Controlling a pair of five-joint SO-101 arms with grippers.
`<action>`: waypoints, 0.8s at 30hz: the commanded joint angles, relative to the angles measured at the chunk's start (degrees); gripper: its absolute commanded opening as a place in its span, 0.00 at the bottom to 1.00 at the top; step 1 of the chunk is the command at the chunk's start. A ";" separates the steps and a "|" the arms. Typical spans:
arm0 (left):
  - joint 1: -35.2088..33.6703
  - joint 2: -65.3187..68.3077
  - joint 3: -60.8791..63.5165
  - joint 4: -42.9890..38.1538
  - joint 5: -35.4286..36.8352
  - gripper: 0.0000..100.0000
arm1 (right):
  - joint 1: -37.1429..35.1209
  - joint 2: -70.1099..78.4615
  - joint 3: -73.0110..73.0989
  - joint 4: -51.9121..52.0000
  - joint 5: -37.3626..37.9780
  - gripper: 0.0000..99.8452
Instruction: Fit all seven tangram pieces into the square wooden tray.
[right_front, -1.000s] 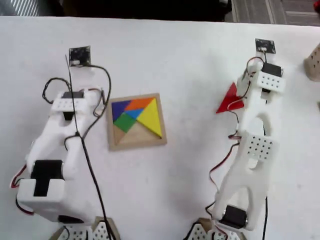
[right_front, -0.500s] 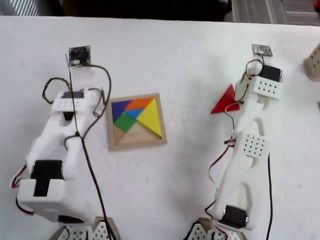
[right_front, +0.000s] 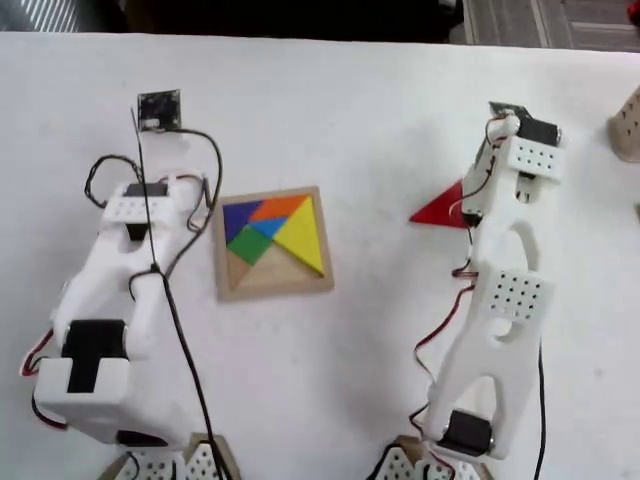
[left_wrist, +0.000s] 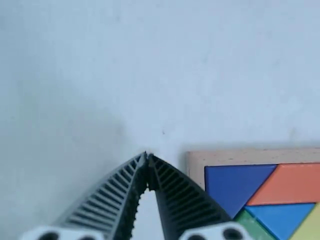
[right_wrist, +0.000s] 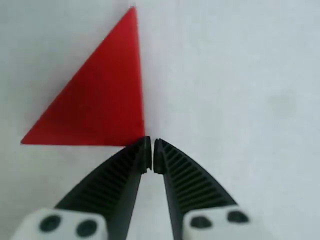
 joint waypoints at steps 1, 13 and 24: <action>0.04 -0.31 -2.64 -1.14 0.09 0.02 | -1.45 -8.31 4.66 -1.80 -0.79 0.02; 0.04 -0.31 -2.64 -0.88 0.09 0.02 | -2.24 -9.10 -0.97 -8.75 2.29 0.02; -0.22 -0.31 -2.55 -0.70 0.00 0.02 | -4.44 -0.92 -5.10 -24.13 15.30 0.02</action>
